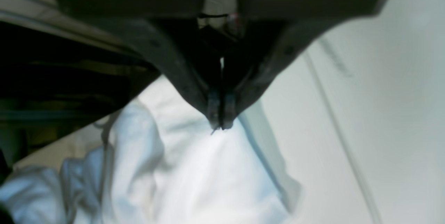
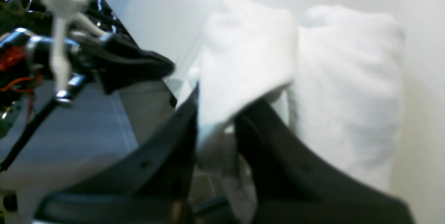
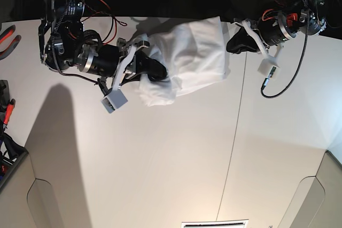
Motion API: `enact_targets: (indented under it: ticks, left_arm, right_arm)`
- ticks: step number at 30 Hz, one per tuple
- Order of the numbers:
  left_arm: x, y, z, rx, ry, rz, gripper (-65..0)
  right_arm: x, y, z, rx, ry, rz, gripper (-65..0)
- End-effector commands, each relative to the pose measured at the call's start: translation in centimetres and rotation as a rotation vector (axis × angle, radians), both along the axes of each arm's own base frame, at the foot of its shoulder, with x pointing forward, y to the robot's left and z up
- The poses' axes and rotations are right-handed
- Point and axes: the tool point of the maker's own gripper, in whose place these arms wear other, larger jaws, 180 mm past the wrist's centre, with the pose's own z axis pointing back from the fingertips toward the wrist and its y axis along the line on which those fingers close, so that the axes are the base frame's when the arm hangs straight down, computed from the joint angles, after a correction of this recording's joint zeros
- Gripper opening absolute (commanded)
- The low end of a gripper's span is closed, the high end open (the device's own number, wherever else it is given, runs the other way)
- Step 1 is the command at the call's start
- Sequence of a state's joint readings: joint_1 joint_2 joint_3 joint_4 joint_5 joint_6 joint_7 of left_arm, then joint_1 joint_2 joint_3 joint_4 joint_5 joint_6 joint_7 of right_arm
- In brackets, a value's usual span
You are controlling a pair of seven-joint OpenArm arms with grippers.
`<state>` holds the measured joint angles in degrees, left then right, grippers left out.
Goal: Layout the t-shirt on the table in an organized manner, then fold the t-shirt properly
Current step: 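Lift the folded bundle with both grippers and compress it together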
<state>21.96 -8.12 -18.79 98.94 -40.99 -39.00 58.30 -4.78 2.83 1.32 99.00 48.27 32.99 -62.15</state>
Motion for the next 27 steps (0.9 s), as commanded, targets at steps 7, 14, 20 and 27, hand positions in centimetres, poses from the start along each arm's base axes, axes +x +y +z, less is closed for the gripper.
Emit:
enact_targets:
  ticks: [7, 14, 20, 27]
  left_arm:
    - [0.7, -1.9, -1.6, 0.001, 0.008, -0.011, -65.0]
    - [1.9, -1.6, -1.4, 0.034, -0.009, -0.007, -65.0]
    - [2.0, -1.8, -1.2, 0.014, -0.014, -0.002, -65.0]
    - [2.2, -3.1, 1.2, -0.146, -0.065, -0.024, -65.0]
  right_arm:
    - [-0.5, 4.9, 1.2, 0.018, -0.068, 0.07, -65.0]
    - [-1.5, 7.8, 0.1, -0.095, -0.099, 0.128, -65.0]
    - [-1.6, 8.7, -1.0, -0.2, -0.141, 0.122, -65.0]
    - [-0.4, 8.4, -1.3, -0.26, -0.17, 0.04, -65.0]
